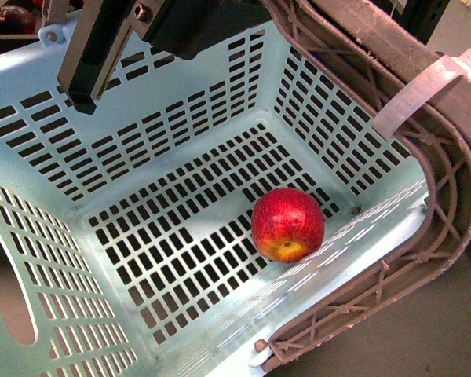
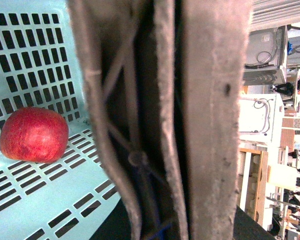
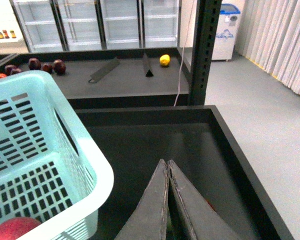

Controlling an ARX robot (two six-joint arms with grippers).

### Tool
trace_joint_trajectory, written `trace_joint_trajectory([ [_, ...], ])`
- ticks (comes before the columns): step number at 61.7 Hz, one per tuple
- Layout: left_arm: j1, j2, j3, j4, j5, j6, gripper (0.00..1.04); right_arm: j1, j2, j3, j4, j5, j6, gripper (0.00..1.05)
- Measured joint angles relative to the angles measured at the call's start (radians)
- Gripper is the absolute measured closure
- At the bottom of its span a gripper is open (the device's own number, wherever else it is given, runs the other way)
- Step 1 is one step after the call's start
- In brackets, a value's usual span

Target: Pick apple with right arm and hold basket with left

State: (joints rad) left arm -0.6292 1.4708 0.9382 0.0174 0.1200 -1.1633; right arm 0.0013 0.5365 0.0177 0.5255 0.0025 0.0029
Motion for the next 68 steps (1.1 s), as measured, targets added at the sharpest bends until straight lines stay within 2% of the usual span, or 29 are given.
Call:
trace_joint_trajectory([
  [31, 0.000, 0.000, 0.000, 0.000, 0.000, 0.000, 0.88, 0.000, -0.236, 0.000, -0.224, -0.002, 0.000, 1.03],
  [59, 0.000, 0.000, 0.000, 0.000, 0.000, 0.000, 0.88, 0.000, -0.358, 0.000, -0.346, -0.002, 0.000, 1.03],
  [64, 0.000, 0.000, 0.000, 0.000, 0.000, 0.000, 0.88, 0.000, -0.458, 0.000, -0.481, -0.003, 0.000, 1.03],
  [68, 0.000, 0.000, 0.000, 0.000, 0.000, 0.000, 0.88, 0.000, -0.515, 0.000, -0.517, -0.002, 0.000, 1.03],
])
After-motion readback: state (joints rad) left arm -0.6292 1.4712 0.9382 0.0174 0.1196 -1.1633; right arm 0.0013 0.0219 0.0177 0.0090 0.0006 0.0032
